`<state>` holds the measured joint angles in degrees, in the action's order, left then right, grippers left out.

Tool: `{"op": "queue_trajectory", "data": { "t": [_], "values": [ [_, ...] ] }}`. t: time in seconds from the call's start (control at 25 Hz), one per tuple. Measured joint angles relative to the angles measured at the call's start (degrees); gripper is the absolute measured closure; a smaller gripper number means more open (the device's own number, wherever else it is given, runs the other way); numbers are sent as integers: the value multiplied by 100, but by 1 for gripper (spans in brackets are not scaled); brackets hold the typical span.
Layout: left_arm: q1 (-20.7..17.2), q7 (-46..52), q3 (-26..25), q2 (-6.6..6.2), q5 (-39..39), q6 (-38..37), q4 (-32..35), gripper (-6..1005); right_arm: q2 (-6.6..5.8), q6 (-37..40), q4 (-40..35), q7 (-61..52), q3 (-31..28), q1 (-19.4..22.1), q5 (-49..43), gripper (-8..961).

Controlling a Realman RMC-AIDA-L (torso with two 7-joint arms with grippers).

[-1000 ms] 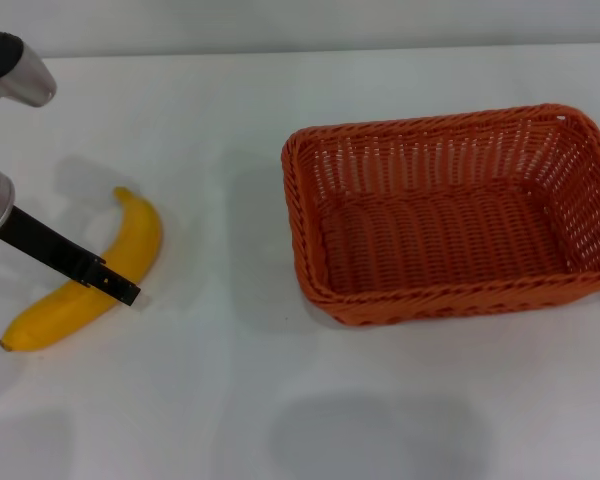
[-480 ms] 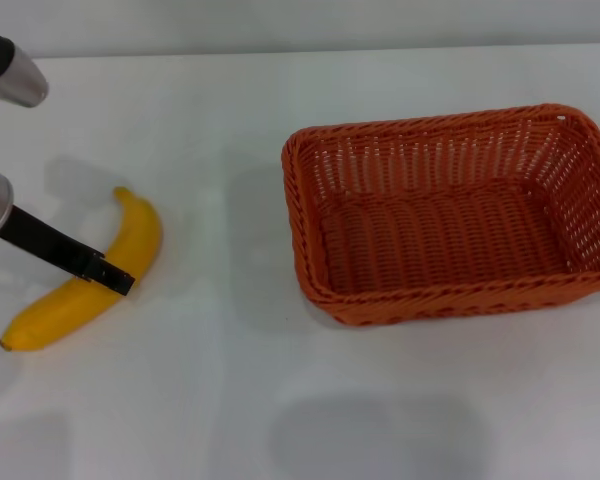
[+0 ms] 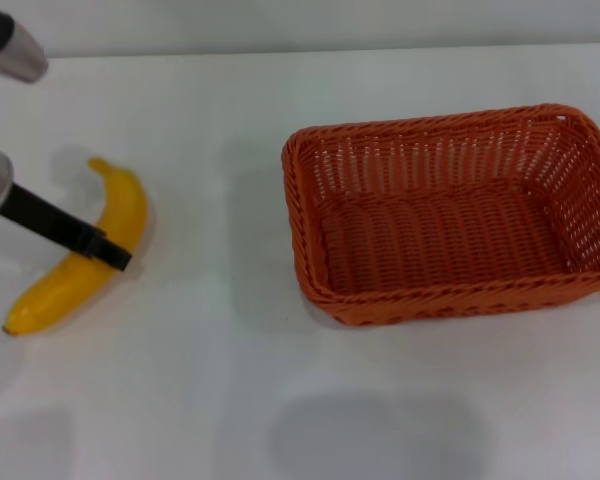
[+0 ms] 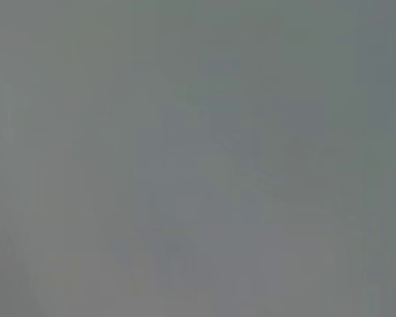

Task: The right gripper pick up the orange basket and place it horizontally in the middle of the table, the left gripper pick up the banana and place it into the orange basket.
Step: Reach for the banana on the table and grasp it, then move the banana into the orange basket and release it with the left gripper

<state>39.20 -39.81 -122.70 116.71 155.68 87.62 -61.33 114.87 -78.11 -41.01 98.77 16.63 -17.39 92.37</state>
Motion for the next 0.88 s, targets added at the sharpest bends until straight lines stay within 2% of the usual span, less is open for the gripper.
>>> {"op": "queue_trajectory", "data": {
  "t": [0.12,0.2,0.36,0.52,0.56,0.68,0.72,0.8,0.88],
  "values": [
    [140,3,4,-2,-143,206,-457,510,0,-12,-19,-10,12,-10,17,627],
    [399,4,31,-15,-363,414,-681,507,0,-19,-29,-4,25,-29,40,627],
    [1244,8,71,-17,-767,792,-750,500,6,-29,-15,121,30,-108,53,627],
    [2068,42,213,149,-816,894,-555,494,15,-90,22,440,35,-189,63,626],
    [2295,79,363,193,-840,881,-467,492,17,-114,25,506,38,-200,63,626],
    [2658,297,909,233,-1109,698,-278,487,18,-168,28,614,52,-246,64,626],
    [2658,297,909,233,-1109,698,-278,485,18,-184,29,657,65,-263,65,624],
    [2836,516,1540,246,-1651,377,-109,482,18,-242,31,767,96,-299,66,619],
    [2846,572,1758,257,-1817,207,-93,479,18,-327,32,848,101,-317,67,615]
  ]
}}
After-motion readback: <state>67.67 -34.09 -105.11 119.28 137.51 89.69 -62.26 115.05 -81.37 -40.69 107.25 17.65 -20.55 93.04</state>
